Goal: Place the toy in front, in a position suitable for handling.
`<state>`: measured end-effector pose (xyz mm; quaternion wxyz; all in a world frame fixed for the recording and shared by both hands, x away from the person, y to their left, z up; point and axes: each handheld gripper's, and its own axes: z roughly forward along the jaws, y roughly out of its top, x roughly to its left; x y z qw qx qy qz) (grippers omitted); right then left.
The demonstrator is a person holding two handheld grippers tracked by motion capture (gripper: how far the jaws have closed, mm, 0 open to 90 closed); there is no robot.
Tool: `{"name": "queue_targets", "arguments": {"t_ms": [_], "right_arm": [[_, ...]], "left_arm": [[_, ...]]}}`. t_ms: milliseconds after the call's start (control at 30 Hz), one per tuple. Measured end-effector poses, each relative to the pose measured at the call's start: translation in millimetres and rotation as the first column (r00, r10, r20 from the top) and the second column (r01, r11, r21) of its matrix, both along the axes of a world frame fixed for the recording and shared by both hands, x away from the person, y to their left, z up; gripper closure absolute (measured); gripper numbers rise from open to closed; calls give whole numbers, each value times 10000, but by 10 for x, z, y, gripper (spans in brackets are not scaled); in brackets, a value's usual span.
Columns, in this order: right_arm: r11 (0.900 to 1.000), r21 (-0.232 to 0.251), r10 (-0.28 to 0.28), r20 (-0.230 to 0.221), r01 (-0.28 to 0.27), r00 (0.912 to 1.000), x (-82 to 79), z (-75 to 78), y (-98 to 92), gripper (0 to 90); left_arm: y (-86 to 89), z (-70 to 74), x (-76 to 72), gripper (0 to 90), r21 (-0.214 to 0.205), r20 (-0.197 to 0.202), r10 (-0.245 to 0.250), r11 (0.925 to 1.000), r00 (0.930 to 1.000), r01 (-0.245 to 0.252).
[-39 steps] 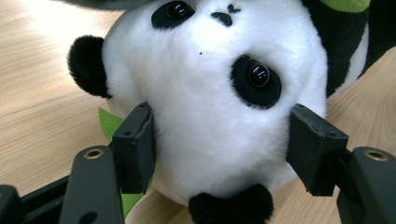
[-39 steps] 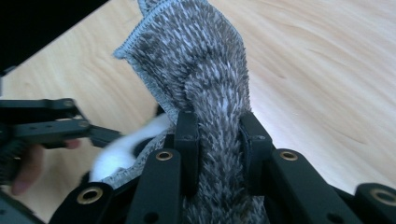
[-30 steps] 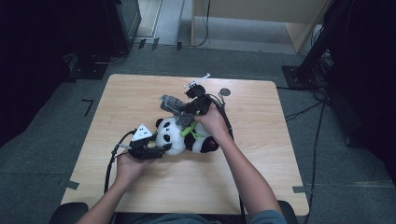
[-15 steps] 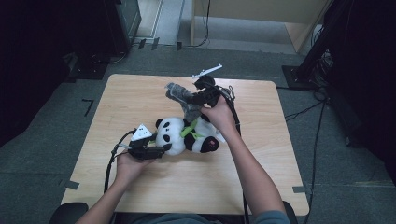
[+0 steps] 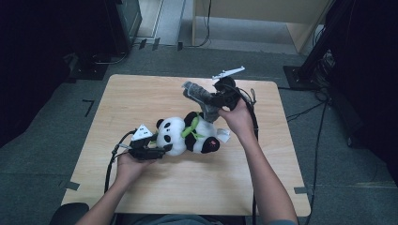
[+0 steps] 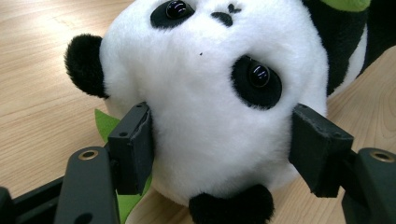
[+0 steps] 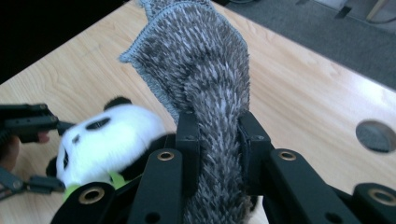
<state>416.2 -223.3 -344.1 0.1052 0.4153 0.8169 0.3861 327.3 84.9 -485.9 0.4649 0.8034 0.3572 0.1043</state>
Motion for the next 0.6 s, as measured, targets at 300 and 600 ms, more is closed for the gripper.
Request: {"name": "queue_targets", "arguments": {"t_ms": [300, 600], "right_arm": [[10000, -44, -18, -383, 16, 9993, -20, -304, -133, 733], [9984, 434, -339, -432, 358, 9985, -73, -384, -338, 732]], "left_arm": [[1, 2, 13, 306, -75, -125, -8, 10000, 9999, 7], [8, 0, 24, 304, -84, -127, -117, 9999, 9999, 116]]}}
